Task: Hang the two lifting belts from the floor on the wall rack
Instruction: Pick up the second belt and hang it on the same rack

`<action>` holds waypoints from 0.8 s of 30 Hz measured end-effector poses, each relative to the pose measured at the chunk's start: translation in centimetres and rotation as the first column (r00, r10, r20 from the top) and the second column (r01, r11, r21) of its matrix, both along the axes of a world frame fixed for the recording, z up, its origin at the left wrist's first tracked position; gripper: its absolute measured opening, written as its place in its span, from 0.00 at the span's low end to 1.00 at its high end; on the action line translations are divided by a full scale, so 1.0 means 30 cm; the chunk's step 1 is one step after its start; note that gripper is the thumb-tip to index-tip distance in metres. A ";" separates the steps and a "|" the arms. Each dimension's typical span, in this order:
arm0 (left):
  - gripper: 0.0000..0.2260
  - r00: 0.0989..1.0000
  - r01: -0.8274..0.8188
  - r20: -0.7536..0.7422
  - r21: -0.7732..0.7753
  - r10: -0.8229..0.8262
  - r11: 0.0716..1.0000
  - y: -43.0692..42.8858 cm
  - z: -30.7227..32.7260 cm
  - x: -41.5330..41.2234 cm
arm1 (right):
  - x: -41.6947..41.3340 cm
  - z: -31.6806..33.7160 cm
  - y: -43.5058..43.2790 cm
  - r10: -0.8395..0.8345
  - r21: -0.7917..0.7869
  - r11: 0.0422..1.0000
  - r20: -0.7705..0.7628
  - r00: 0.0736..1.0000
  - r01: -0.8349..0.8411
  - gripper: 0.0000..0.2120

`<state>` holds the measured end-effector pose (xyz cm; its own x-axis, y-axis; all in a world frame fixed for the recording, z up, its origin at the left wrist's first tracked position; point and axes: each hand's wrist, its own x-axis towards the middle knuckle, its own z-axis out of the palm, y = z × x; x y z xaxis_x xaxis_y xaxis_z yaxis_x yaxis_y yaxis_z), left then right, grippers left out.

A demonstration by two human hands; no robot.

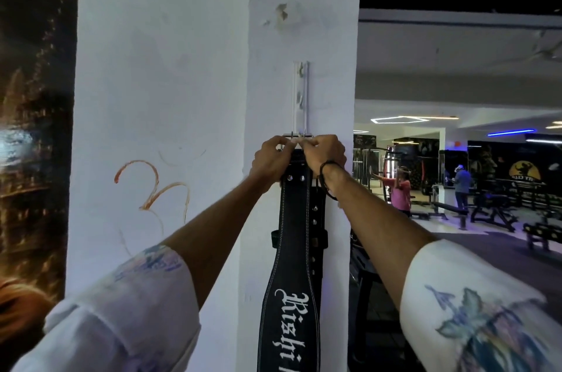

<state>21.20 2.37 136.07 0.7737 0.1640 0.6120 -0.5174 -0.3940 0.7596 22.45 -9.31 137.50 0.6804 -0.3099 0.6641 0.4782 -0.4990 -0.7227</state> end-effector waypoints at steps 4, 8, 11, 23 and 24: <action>0.19 0.990 -0.141 0.014 -0.069 0.142 0.988 -0.004 0.012 0.017 | -0.001 0.037 -0.009 -0.011 0.038 0.999 -0.077 0.997 0.014 0.14; 0.18 0.968 -0.252 -0.004 -0.011 0.252 0.968 -0.015 0.052 0.040 | 0.021 0.042 -0.004 -0.049 0.040 0.998 -0.124 0.991 0.054 0.16; 0.17 0.955 -0.297 0.006 0.037 0.297 0.954 -0.024 0.057 0.057 | 0.038 0.040 -0.009 -0.059 0.058 0.996 -0.137 0.989 0.068 0.18; 0.11 0.988 -0.148 0.065 0.091 0.142 0.985 0.016 -0.011 0.006 | -0.011 0.003 -0.055 0.180 0.099 0.982 -0.223 0.958 -0.162 0.15; 0.13 0.989 -0.147 0.053 0.137 0.141 0.980 0.026 -0.017 -0.018 | -0.030 -0.003 -0.054 0.234 0.097 0.971 -0.247 0.940 -0.216 0.19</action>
